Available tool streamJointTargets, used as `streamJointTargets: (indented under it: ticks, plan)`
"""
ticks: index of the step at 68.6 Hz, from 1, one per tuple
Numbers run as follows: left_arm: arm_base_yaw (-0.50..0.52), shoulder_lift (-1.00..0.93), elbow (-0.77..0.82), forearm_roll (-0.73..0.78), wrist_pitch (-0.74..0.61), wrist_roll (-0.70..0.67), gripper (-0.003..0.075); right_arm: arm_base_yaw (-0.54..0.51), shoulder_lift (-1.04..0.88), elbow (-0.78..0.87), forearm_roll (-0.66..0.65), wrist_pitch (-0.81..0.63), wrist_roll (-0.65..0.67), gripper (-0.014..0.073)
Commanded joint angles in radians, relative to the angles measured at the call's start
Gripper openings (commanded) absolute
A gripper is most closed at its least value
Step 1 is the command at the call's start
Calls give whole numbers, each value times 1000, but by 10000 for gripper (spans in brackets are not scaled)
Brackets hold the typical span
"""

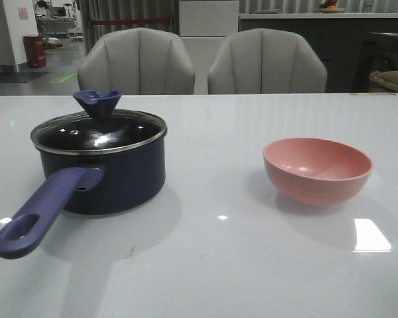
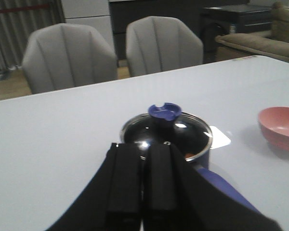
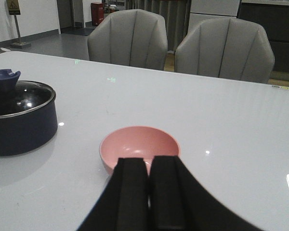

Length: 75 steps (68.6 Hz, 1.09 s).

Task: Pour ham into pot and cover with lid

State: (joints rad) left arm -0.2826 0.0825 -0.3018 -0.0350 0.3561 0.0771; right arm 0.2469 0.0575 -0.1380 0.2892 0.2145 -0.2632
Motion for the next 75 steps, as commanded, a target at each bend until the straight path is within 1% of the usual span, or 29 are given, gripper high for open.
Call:
streamJointTargets:
  ticks: [1, 6, 11, 15, 20, 26, 29, 75]
  plan:
    - [86, -9, 71, 12, -221, -18, 113, 1, 12, -28, 5, -84, -12, 155]
    - [158, -31, 160, 12, -340, -62, 113, 1, 12, -28, 5, -84, -12, 155]
    - [218, -54, 229, 13, -404, -109, 113, 1, 12, -28, 5, -84, -12, 155]
    - [257, -76, 266, 13, -412, -147, 113, 1, 12, -28, 5, -84, -12, 155]
    - [287, -110, 301, 13, -410, -158, 113, 1, 12, -28, 5, -84, -12, 155]
    - [290, -106, 328, 13, -419, -167, 113, 1, 12, -28, 5, -84, -12, 155]
    - [290, -106, 328, 13, -400, -172, 113, 1, 12, -28, 5, -84, -12, 155]
    - [290, -106, 328, 11, -402, -176, 113, 1, 12, -28, 5, -84, -12, 155]
